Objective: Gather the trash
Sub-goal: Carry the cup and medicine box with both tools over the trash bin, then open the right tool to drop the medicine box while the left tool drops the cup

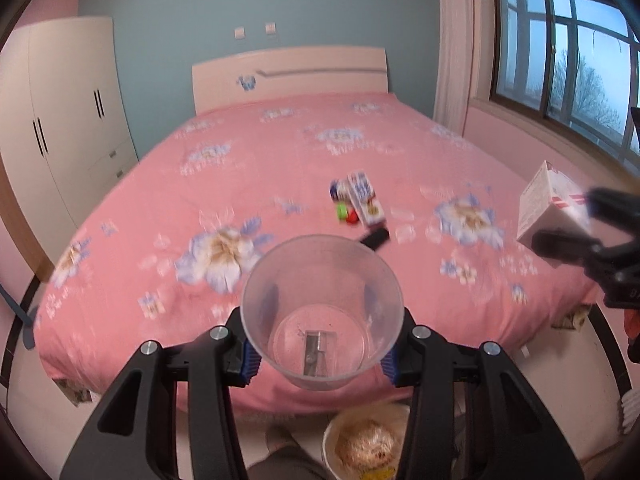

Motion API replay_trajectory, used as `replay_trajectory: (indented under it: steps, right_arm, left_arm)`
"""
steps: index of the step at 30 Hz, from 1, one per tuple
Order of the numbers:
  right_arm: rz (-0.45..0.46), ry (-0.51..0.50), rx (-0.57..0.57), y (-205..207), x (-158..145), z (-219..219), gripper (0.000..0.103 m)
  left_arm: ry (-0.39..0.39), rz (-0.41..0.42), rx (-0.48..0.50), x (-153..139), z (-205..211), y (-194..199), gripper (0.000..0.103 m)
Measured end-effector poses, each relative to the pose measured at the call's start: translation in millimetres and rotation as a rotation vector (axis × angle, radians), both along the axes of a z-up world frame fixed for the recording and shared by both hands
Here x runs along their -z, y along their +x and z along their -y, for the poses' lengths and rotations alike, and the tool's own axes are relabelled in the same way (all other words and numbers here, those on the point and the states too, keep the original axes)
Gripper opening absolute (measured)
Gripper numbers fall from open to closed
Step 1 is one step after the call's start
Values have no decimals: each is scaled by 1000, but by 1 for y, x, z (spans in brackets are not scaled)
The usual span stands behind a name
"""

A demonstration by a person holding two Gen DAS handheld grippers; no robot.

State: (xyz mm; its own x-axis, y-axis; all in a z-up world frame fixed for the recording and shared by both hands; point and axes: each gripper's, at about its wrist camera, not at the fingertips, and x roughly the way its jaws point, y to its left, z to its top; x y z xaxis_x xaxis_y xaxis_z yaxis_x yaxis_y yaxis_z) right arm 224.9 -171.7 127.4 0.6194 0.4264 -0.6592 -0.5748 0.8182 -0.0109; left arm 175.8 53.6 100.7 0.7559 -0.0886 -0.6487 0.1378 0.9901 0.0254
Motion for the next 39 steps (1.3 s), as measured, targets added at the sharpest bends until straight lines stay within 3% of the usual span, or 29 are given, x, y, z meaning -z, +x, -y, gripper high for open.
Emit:
replay_trajectory:
  steps: [18,27,39]
  right_arm:
    - [-335,-159,-104,-24,189,-39,60]
    - [-511,-218,-148,-40,279,-52,60]
    - [-734,-258,-146,-48,382,-61,60]
  left_arm:
    - [28,-402,43,197,18,-5,48]
    - [61,-556,75,273,36,-12,48]
    - [17,-738,61,357,35,-8,48]
